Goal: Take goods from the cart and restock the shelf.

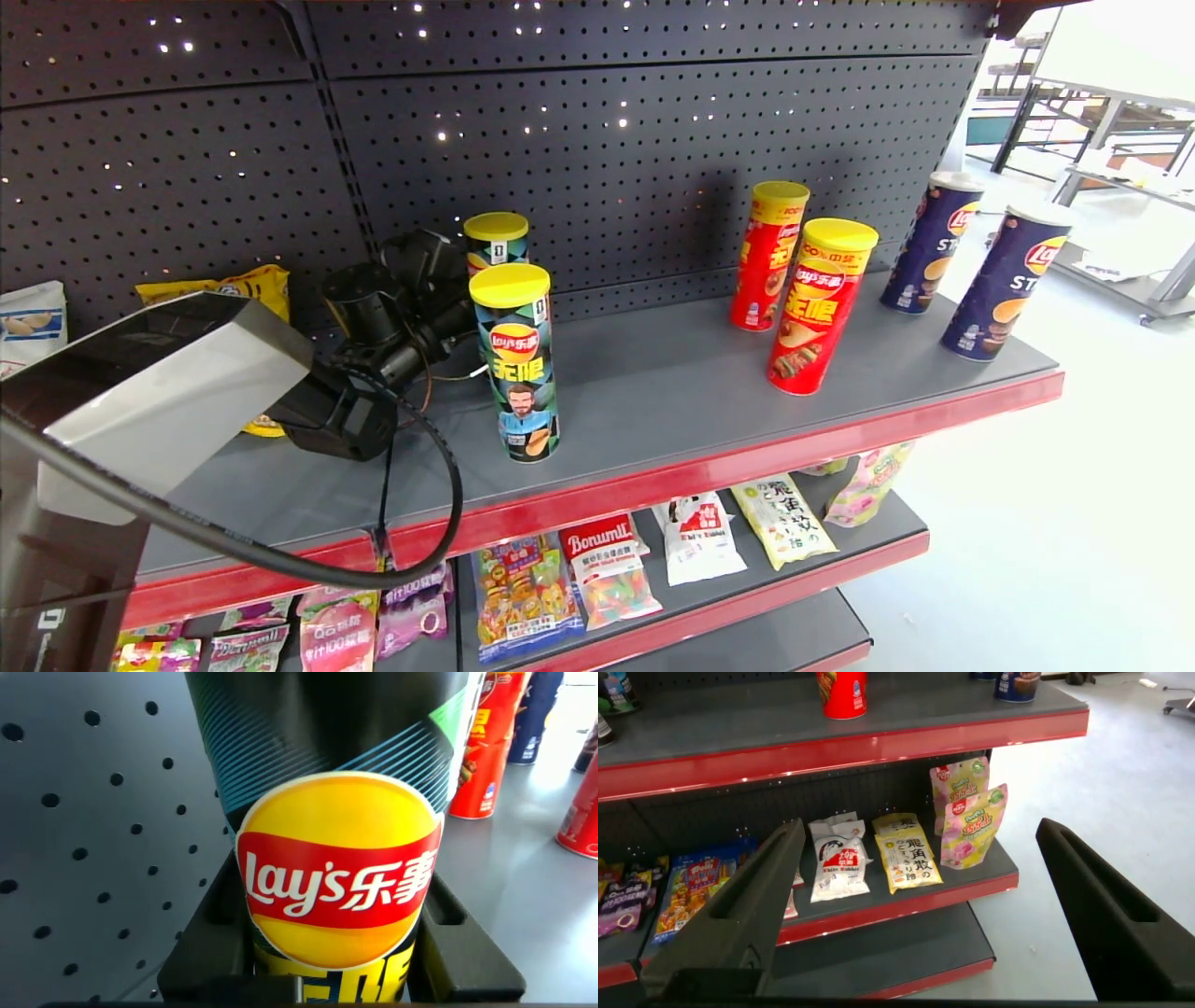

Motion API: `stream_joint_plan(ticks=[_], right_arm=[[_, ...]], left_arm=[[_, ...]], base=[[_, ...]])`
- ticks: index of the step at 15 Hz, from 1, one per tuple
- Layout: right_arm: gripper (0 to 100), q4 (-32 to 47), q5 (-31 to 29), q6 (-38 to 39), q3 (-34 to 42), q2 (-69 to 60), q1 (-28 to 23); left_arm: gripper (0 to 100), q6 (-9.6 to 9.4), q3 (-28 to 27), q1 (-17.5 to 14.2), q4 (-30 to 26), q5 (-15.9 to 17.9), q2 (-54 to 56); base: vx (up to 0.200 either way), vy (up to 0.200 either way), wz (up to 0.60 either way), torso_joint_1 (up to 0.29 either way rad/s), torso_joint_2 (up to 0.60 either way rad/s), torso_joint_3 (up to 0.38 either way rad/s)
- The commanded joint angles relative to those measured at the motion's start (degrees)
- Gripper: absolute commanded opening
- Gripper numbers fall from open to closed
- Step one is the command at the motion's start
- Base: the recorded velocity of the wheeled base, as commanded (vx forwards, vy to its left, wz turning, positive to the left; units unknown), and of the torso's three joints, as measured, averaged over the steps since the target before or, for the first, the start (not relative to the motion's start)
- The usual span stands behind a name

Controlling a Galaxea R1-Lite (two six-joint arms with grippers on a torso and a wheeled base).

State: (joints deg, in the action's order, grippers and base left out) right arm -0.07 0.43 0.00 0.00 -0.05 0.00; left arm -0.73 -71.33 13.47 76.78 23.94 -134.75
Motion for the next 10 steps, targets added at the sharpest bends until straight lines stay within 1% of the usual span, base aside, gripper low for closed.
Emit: stream_joint_plan(ticks=[1, 6, 10], right_arm=[[100, 0.0, 0.0, 0.0, 0.0, 0.0, 0.0], [100, 0.0, 0.0, 0.0, 0.0, 0.0, 0.0], [100, 0.0, 0.0, 0.0, 0.0, 0.0, 0.0]], left_arm=[[0, -0.06, 0.0, 0.0, 0.0, 0.0, 0.0], [0, 0.03, -0.1, 0.1, 0.0, -0.1, -0.3], [0, 0.56, -0.8, 0.6, 1.2, -0.1, -1.5]], base=[[0.000, 0.000, 0.00, 0.000, 0.00, 0.000], [0.000, 0.000, 0.00, 0.000, 0.00, 0.000], [0.000, 0.000, 0.00, 0.000, 0.00, 0.000]])
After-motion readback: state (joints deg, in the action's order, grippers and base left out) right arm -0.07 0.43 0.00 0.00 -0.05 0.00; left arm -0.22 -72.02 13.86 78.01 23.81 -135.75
